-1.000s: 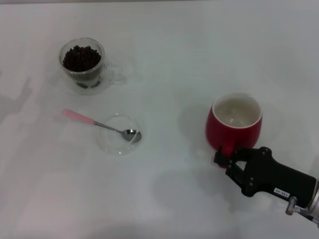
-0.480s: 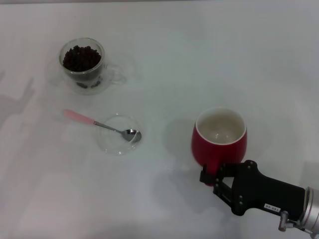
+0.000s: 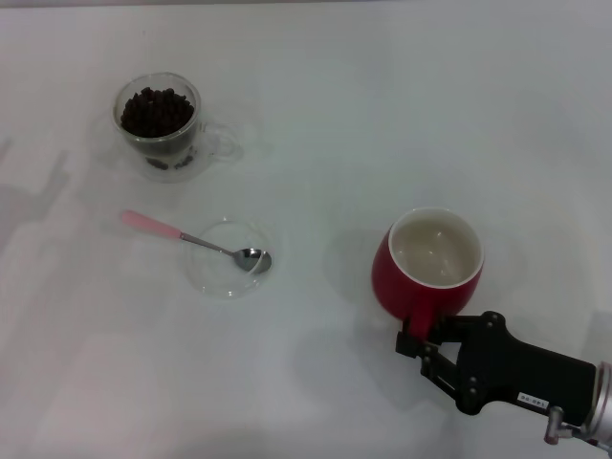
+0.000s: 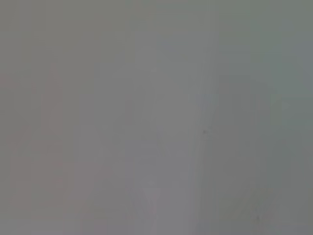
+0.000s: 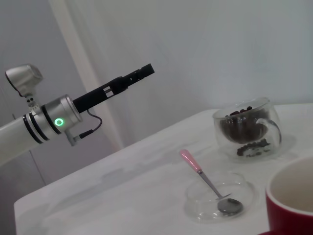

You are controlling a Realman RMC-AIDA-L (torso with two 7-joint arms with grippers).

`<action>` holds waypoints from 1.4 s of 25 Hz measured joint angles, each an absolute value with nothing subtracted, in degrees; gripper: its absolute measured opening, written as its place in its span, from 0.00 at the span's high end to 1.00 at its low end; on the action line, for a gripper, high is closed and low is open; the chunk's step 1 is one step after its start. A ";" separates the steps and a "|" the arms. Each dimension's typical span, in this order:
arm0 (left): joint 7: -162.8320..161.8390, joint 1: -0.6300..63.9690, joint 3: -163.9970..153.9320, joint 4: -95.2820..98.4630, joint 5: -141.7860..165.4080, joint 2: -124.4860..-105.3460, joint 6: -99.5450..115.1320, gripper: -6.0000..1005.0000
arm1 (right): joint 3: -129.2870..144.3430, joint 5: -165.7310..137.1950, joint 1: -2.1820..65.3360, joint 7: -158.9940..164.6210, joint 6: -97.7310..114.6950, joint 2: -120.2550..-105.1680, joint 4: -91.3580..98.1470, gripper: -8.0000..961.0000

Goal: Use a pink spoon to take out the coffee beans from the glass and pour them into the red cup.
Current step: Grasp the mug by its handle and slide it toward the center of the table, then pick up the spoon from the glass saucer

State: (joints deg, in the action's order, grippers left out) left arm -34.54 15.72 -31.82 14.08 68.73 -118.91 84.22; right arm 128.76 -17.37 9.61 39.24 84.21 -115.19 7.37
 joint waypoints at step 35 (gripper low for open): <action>-34.32 14.17 -33.23 14.32 68.56 -118.91 84.67 0.21 | 126.48 -13.45 10.75 40.06 97.35 -110.62 -4.80 0.31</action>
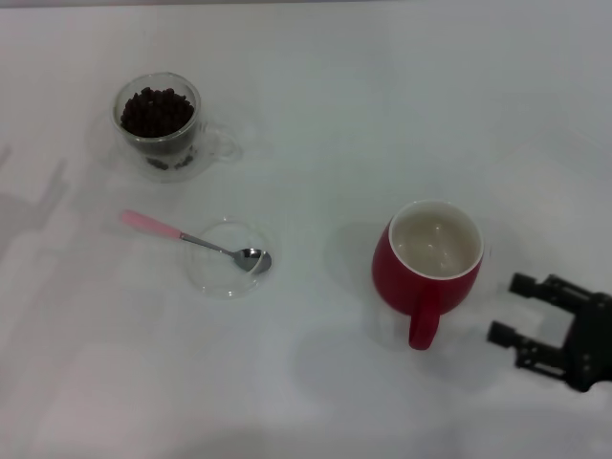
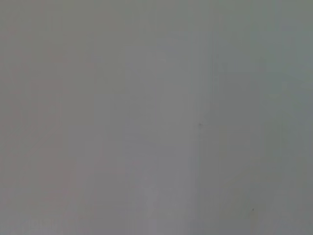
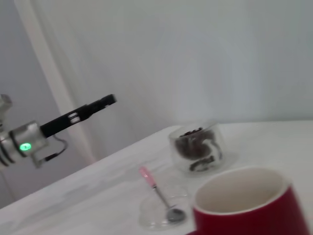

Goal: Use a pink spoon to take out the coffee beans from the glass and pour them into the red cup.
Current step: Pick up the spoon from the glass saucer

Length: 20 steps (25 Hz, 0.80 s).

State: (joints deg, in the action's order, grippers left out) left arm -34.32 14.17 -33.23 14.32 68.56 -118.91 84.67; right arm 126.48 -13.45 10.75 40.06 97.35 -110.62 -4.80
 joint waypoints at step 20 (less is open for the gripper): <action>-63.93 16.20 -33.76 -8.29 66.89 -119.40 92.09 0.21 | 126.38 15.26 17.31 39.14 105.11 -104.91 -11.32 0.16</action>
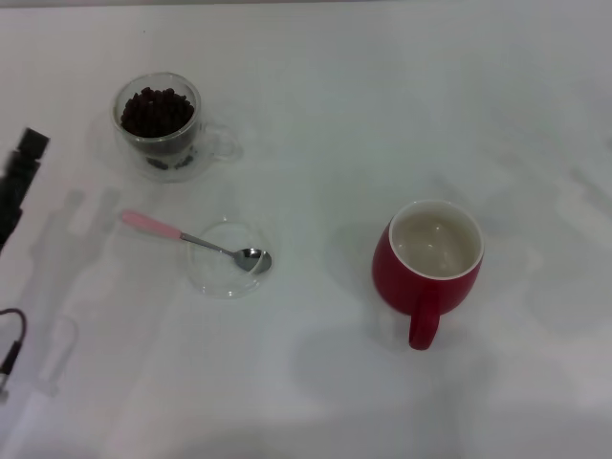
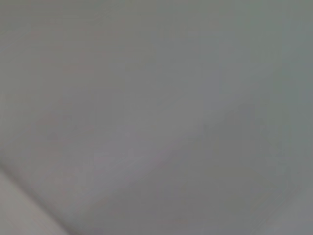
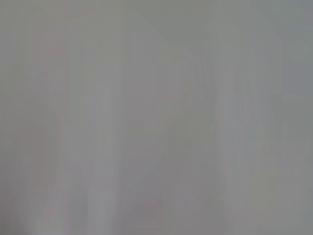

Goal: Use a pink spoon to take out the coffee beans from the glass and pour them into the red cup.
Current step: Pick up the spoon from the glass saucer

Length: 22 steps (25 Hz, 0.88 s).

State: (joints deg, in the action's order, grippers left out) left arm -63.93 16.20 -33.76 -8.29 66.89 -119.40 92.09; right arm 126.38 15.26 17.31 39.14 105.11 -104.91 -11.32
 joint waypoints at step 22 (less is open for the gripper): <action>-81.55 18.92 -37.77 -11.51 71.87 -119.52 78.96 0.22 | 126.41 19.31 20.10 38.69 104.95 -104.49 -14.24 0.16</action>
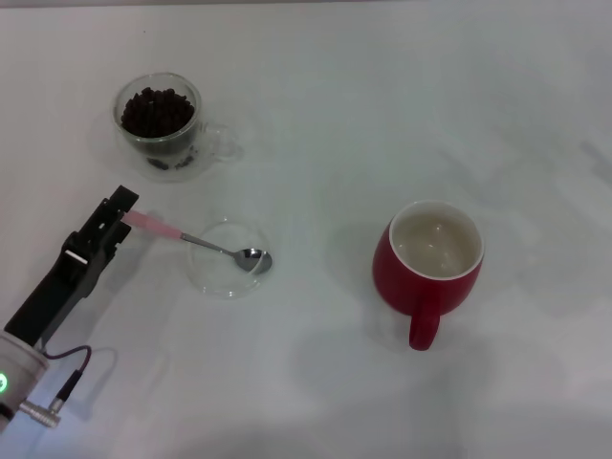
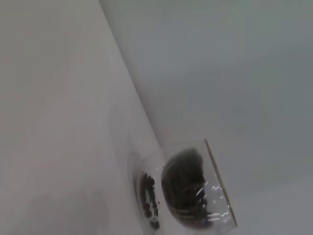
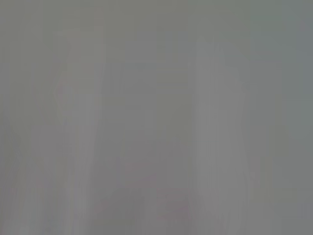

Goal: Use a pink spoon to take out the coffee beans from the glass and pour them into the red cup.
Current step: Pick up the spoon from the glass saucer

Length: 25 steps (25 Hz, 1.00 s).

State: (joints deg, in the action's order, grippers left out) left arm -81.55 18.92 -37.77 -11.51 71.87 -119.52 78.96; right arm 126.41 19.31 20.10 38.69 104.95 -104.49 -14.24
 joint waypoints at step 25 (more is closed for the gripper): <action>-78.49 22.06 -38.01 -10.13 74.65 -119.55 74.69 0.38 | 126.38 20.74 19.33 37.97 103.11 -105.47 -14.24 0.16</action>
State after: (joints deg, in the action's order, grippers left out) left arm -78.49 22.06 -38.01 -10.13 74.65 -119.55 74.69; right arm 126.38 20.74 19.33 37.97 103.11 -105.47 -14.24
